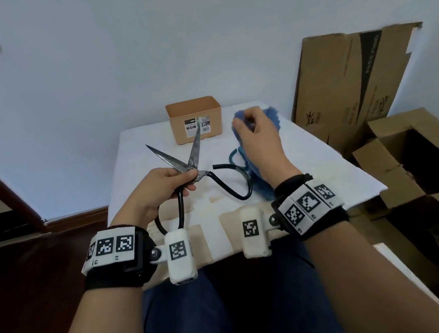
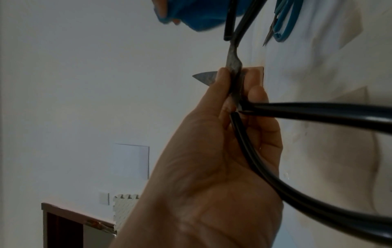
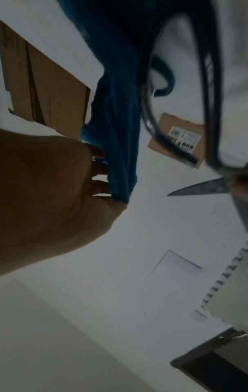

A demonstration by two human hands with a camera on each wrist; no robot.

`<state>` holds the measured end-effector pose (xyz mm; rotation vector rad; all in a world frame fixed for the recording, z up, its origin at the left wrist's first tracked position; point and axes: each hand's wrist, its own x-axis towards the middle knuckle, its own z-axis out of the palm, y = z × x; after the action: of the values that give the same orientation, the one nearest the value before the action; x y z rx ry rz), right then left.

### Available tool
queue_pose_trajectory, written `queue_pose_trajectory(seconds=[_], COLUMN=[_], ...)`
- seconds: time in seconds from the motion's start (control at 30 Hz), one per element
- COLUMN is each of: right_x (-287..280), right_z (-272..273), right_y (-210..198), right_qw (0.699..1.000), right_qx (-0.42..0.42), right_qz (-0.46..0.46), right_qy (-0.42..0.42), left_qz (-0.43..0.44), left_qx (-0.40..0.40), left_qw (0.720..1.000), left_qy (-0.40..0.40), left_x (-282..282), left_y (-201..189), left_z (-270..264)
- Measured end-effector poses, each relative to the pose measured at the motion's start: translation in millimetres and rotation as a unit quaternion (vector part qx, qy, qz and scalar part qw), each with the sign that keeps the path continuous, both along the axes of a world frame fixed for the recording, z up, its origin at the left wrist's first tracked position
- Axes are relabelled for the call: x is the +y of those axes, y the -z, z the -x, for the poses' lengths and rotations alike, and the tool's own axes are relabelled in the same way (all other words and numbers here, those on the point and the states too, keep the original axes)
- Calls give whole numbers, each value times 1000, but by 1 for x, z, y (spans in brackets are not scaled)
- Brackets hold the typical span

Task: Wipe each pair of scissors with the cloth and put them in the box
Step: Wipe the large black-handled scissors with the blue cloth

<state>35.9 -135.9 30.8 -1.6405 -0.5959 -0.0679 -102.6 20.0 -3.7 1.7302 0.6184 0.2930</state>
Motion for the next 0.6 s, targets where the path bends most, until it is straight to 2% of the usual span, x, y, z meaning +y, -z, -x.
queue_pose_trajectory(seconds=[0.13,0.2,0.4,0.6], right_x=[0,-1,2,4], right_z=[11,14,17,20], right_y=[28,35,46,57], right_qw=[988,978,966,974], right_qx=[-39,-66,-72,-33], right_qz=[94,131,148,151], right_qy=[-118,-148,-199,-164], left_qz=[6,3,22,15], left_qx=[6,12,23,26], left_qw=[1000,1000,999,999], left_qy=[8,11,27,31], left_x=[-1,-3,-12,-15], left_y=[5,9,19,25], left_z=[-2,-2,-5,-8])
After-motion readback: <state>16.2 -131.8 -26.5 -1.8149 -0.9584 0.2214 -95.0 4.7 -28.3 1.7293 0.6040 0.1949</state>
